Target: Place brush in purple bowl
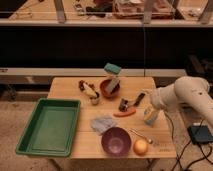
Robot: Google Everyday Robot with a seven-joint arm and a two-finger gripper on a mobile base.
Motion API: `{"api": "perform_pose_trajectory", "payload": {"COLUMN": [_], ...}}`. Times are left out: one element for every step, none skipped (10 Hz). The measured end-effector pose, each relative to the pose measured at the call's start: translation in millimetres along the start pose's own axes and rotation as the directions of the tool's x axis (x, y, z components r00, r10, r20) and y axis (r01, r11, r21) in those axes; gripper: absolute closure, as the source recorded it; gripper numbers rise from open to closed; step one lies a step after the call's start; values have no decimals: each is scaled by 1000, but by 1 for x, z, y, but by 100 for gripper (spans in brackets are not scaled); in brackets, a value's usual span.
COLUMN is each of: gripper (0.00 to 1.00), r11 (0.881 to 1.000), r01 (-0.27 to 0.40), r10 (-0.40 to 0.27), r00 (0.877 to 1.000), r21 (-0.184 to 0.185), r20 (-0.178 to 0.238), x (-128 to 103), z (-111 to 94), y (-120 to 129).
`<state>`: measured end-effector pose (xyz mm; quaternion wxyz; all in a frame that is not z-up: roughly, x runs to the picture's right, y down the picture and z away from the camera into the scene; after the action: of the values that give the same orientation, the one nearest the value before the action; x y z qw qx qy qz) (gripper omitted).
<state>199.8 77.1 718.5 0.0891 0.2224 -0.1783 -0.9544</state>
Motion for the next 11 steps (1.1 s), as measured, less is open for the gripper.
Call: {"api": "perform_pose_trajectory", "payload": {"gripper": [20,20,20,20,20,20,20,20,20,20,20], "r11": [1000,1000,1000,999,996,987,971,951,942,941,945], "r01": [2,3,10,-10,-57,-136,-214,-285,-310,-317,-315], "r10": [-2,-3,-11,10,57,135,212,281,304,310,307], "r00": [1000,1000,1000,1000,998,991,977,959,950,948,948], "r21": [1,3,14,46,65,86,105,124,129,119,93], "r20": [-1,3,11,3,2,14,33,49,65,76,86], "x": [1,0,2,8,8,4,1,0,-1,0,4], "z": [1,1,2,11,15,19,22,28,32,34,39], "y": [0,0,2,6,8,10,15,23,28,31,33]}}
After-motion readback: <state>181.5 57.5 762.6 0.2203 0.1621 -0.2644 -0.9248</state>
